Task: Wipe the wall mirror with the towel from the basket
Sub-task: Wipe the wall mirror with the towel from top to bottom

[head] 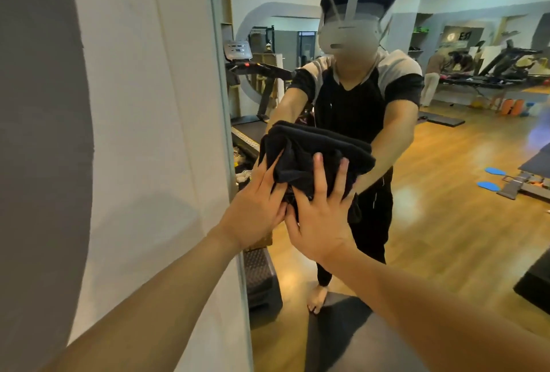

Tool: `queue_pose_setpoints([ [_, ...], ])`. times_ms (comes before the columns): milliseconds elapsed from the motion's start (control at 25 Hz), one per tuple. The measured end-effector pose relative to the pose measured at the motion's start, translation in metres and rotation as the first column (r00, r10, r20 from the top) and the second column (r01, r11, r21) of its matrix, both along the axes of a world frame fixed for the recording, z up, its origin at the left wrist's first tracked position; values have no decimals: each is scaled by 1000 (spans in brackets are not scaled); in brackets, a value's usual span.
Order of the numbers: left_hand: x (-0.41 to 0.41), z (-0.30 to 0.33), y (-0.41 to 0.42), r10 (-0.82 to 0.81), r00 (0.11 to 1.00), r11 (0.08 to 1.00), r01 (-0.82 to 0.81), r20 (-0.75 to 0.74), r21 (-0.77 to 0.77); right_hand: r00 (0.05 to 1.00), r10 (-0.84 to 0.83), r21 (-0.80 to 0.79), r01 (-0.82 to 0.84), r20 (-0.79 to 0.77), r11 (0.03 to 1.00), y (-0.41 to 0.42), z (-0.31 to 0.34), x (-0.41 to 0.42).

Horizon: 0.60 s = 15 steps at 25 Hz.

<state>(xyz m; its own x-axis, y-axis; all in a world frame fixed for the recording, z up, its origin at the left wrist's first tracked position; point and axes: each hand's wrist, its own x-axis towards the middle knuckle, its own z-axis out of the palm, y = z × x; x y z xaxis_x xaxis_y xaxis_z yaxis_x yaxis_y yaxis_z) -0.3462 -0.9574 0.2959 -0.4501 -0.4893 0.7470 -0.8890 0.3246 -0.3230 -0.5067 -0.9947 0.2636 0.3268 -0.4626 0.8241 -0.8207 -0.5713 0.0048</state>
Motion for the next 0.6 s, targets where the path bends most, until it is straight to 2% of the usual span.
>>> queue_pose_setpoints([
  [160,51,-1,10,53,991,995,-41,-122,93,1000,-3,0,3,-22,1000,4,-3,59],
  [320,63,-3,10,23,1000,999,-22,-20,25,1000,-22,-17,22,1,1000,2,-11,75],
  [440,60,-20,4,60,996,998,-61,-64,-10,999,19,-49,-20,-30,999,0,-15,67],
  [600,61,-58,-4,64,998,998,-64,2,-10,993,81,-24,-83,-84,996,2,-33,56],
])
